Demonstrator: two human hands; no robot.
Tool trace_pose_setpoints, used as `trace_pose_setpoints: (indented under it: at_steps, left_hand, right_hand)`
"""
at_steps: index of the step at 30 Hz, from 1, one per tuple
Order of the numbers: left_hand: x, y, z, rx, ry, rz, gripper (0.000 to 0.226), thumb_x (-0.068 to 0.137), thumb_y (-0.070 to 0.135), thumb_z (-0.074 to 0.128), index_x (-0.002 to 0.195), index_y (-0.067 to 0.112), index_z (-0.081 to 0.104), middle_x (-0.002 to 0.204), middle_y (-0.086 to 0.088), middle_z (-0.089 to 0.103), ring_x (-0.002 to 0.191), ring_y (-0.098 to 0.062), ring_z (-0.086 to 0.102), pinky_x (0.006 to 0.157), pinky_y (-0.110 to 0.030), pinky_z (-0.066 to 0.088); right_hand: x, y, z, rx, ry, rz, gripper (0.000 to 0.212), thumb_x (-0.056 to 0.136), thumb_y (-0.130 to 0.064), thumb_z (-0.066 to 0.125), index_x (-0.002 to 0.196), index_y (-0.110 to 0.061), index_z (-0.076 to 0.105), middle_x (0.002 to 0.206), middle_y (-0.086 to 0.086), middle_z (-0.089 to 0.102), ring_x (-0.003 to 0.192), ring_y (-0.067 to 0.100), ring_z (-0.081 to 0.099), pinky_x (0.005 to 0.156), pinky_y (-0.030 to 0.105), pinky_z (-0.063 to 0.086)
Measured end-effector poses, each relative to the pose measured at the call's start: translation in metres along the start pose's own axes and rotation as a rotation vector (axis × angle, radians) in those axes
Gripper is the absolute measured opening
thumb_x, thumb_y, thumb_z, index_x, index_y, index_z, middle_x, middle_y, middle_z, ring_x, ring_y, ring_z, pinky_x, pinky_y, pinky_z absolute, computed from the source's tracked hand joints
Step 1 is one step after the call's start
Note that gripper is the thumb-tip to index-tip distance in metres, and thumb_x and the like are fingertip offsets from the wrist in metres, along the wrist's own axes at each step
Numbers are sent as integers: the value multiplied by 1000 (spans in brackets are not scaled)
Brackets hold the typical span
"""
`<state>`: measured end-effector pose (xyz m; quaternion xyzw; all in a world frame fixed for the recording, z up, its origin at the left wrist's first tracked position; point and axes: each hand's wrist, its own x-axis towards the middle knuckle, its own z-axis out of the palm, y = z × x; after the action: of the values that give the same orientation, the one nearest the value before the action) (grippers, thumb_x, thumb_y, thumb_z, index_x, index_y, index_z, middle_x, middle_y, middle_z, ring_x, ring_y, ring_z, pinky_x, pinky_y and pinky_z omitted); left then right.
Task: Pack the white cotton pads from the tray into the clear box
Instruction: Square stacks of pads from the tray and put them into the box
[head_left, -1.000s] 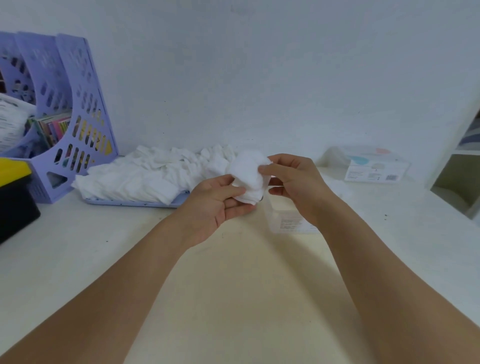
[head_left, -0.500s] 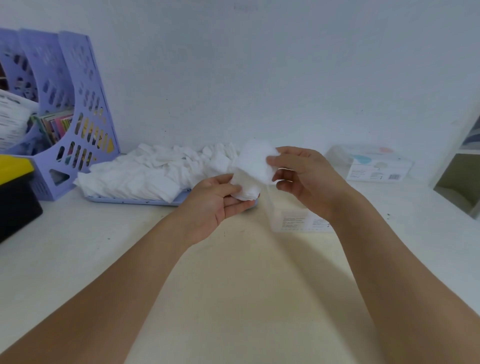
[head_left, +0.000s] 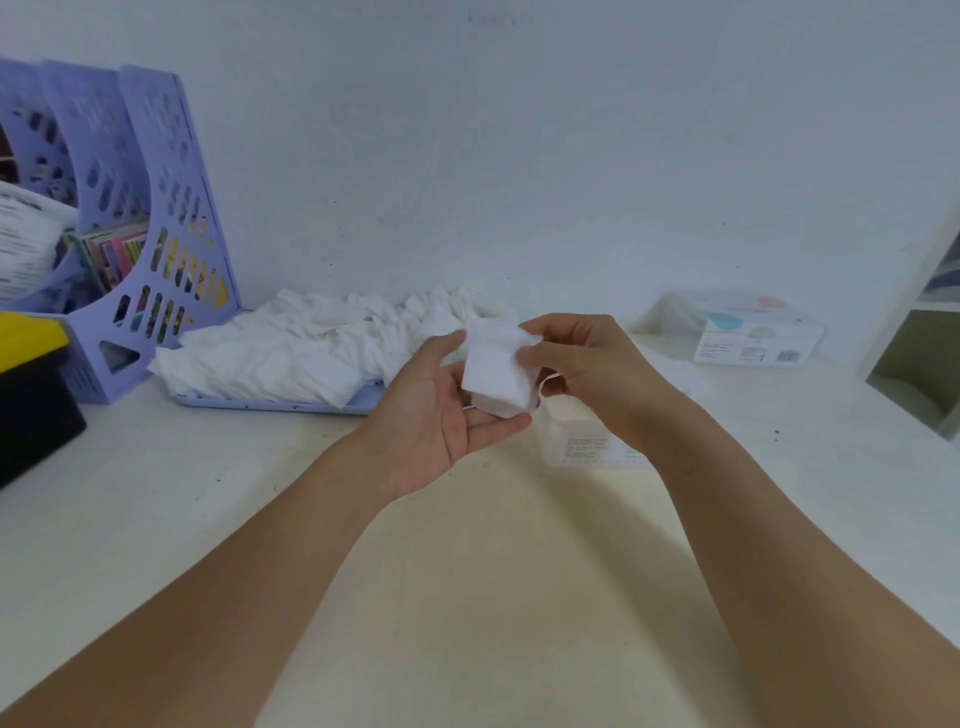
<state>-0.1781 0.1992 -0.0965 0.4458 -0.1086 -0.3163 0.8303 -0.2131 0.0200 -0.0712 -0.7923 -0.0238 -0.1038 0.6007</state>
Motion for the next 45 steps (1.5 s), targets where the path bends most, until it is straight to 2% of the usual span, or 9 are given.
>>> trace_pose_setpoints:
  at_steps: [5, 9, 16, 20, 22, 25, 31, 37, 45]
  left_hand:
    - [1, -5, 0, 69, 5, 67, 38, 103, 13, 51, 139, 0, 52, 129, -21, 67, 116, -37, 67, 92, -39, 59]
    - [1, -2, 2, -3, -39, 78, 43, 105, 24, 45, 143, 3, 49, 138, -20, 61, 117, -31, 65, 94, -40, 58]
    - [5, -6, 2, 152, 76, 131, 50, 107, 41, 38, 139, 6, 53, 132, -22, 64, 110, -30, 66, 82, -36, 62]
    - [2, -7, 5, 232, 38, 61, 50, 106, 47, 38, 137, 13, 58, 103, -7, 67, 84, -19, 67, 71, -33, 58]
    - [-1, -5, 5, 209, -27, 12, 43, 107, 45, 39, 131, 20, 64, 102, -2, 68, 83, -18, 68, 75, -35, 56]
    - [-5, -3, 4, 89, -100, -43, 40, 106, 33, 36, 107, 24, 75, 101, -1, 72, 84, -18, 69, 82, -36, 53]
    - [-9, 1, 8, 85, -143, -117, 77, 84, 80, 39, 128, 23, 66, 121, -5, 72, 103, -24, 70, 94, -43, 50]
    - [-10, -3, 9, 12, -35, -61, 41, 81, 36, 71, 117, 16, 70, 111, -3, 74, 96, -16, 73, 78, -29, 61]
    - [-14, -2, 14, -30, -59, -63, 56, 80, 42, 66, 128, 13, 63, 119, -6, 73, 105, -18, 72, 84, -30, 61]
  right_hand:
    - [2, -1, 13, -44, 154, -45, 35, 97, -20, 62, 131, -28, 62, 125, -5, 59, 112, 11, 61, 95, 32, 52]
    - [2, -2, 17, 82, 49, 25, 41, 100, -26, 57, 140, -23, 54, 130, 5, 61, 119, 20, 63, 107, 41, 50]
    - [-5, -5, 26, 130, -39, -14, 32, 109, -20, 44, 139, -21, 58, 128, 9, 68, 115, 24, 68, 106, 43, 52]
    - [-12, -8, 30, 23, -96, -84, 37, 110, -29, 41, 146, -29, 48, 108, -3, 74, 95, 7, 71, 79, 21, 56]
    - [-16, -11, 29, 8, -180, -100, 51, 104, -39, 54, 152, -35, 37, 120, -4, 70, 98, -1, 69, 76, 16, 56]
    - [-17, -11, 28, -162, -161, -259, 102, 75, -35, 89, 155, -40, 26, 146, -11, 48, 128, 3, 54, 103, 33, 51]
    - [-11, -5, 28, -155, -64, -392, 86, 69, -24, 93, 142, -33, 49, 110, 5, 66, 96, 30, 67, 87, 52, 57]
    - [-12, 0, 30, -283, -214, -309, 104, 62, -18, 98, 149, -32, 42, 120, -12, 63, 107, 4, 65, 84, 17, 50]
    - [-8, 3, 28, -273, -209, -310, 111, 60, -19, 99, 150, -37, 38, 109, -1, 70, 104, 14, 68, 90, 33, 58]
